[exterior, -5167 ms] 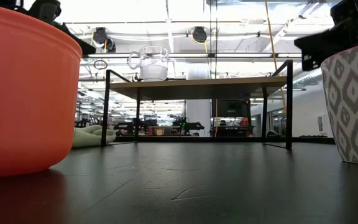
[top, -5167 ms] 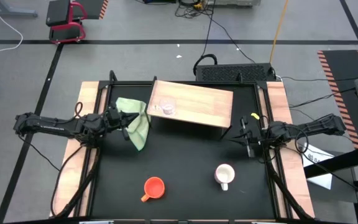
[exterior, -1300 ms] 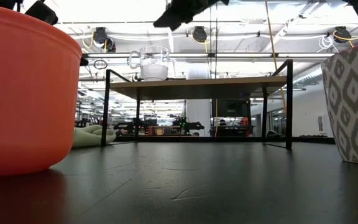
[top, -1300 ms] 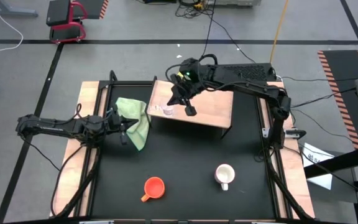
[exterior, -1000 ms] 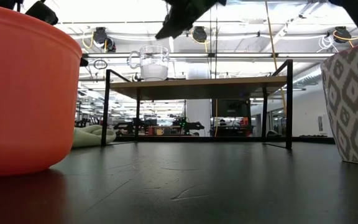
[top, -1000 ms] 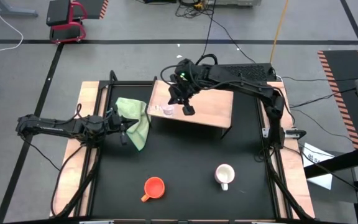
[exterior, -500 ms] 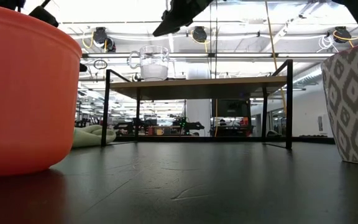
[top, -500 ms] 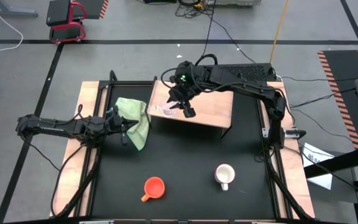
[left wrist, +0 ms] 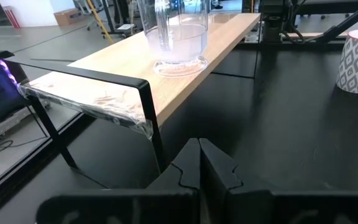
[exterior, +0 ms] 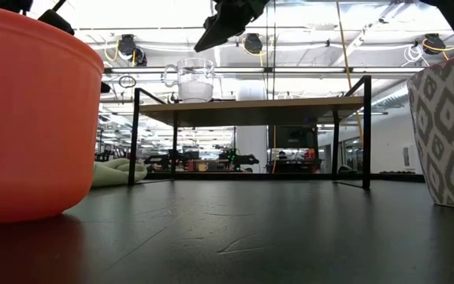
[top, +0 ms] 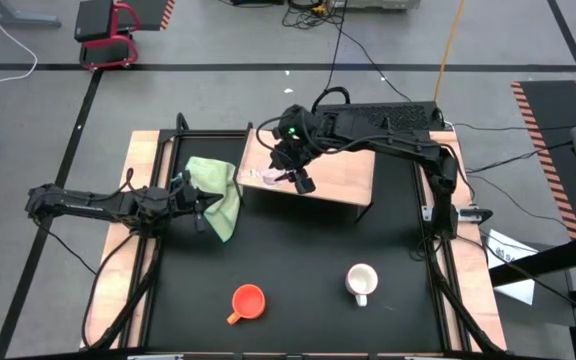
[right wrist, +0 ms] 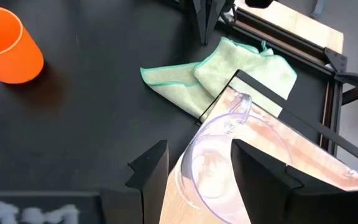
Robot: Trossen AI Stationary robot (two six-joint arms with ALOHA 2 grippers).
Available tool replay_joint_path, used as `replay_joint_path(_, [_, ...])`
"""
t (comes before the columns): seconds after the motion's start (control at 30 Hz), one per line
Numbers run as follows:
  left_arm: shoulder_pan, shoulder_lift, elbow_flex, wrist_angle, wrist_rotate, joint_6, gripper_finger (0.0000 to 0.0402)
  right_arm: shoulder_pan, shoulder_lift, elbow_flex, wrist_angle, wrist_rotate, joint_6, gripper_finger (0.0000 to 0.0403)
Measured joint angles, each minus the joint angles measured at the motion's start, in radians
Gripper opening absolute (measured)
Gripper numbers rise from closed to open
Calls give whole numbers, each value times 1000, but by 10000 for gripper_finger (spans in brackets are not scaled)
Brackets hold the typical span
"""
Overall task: Stack small to large cups/mugs on shelf
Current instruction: Put the transparent mug on the shelf
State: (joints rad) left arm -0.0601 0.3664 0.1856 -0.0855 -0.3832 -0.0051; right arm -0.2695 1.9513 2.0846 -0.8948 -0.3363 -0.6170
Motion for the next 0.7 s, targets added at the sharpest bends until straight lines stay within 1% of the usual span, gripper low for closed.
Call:
replay_joint_path(0.27, [0,0,0,6,0,0,6,2,0,-2,0,0,3,165])
replay_joint_path(0.43, [0,0,0,6,9,0,2,3,1,-42,9,0,2,165])
replay_joint_path(0.57, [0,0,0,6,20,-3,8,3,0,-80,52,0,2,165])
replay_joint_path(0.7, [0,0,0,4,20,-4,3,3,0,-85,61,0,2,164])
